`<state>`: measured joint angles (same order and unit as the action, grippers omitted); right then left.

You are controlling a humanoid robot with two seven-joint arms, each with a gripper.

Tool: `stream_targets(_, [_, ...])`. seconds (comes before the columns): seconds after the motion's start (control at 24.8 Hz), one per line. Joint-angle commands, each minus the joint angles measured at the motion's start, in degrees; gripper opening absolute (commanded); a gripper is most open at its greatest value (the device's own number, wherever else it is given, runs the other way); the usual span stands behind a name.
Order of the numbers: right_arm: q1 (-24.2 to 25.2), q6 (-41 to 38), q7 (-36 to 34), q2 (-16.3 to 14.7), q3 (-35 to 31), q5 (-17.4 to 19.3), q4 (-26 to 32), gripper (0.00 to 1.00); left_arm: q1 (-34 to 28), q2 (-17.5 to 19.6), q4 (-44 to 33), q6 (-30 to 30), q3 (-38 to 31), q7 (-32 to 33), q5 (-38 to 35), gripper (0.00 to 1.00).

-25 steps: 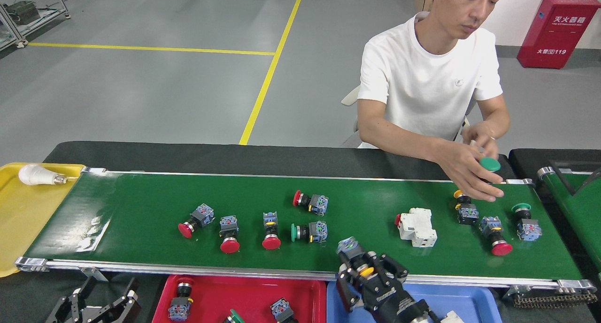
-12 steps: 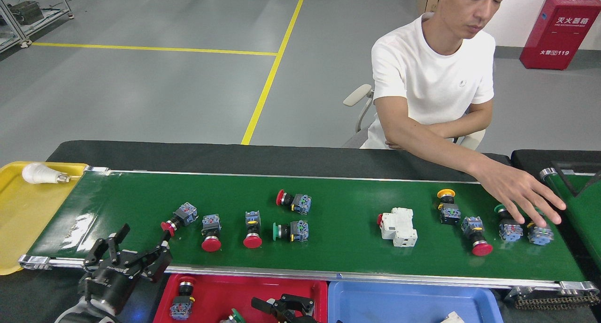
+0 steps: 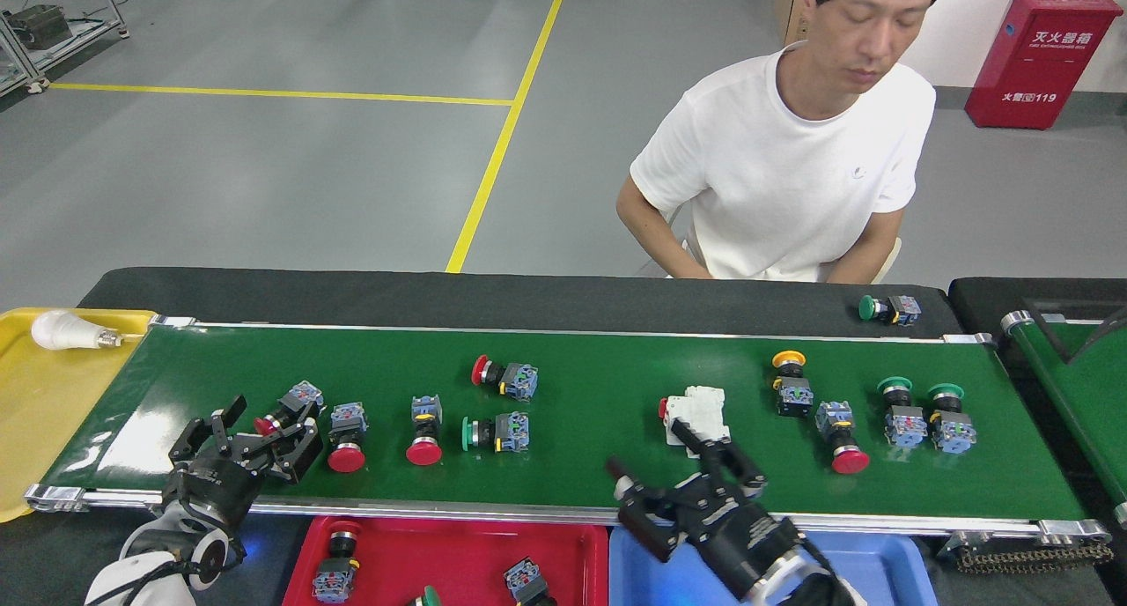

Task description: Pick switch part from conveyor to tray

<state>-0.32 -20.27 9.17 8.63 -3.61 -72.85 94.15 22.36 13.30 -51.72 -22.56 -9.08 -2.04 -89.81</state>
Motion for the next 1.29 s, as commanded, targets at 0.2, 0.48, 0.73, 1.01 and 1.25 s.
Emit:
stream_targets(0.2, [11.39,10.60,-8.64,-2.74,-0.96,-0.01,7.36,1.00,1.72,3.58,6.02,0.41,2.49,-5.17,0.07,0.63])
stream_targets(0.48, [13.06,11.30,-8.47,-3.35,-0.96,-1.15,7.27,0.99,3.39,5.07,9.62,0.58,4.16,-7.54,0.60,0.08])
stream_targets(0.73, [6.47,19.21,-4.78,-3.53,3.08,-8.71,3.67,0.99,1.90,4.81,3.38,-1.88,4.07,-7.54,8.16,0.06])
stream_targets(1.01, [-2.85,22.64,0.58,-3.79,7.74,-9.33,-6.53,0.99,-20.16,4.28,-27.55,-3.90,4.42,-7.19,8.60,0.07])
stream_targets(1.25, [-7.42,24.40,0.32,-3.26,9.58,-8.80,-13.03,0.60,-35.02,3.14,-45.04,-4.07,12.59,-7.19,3.94,0.11])
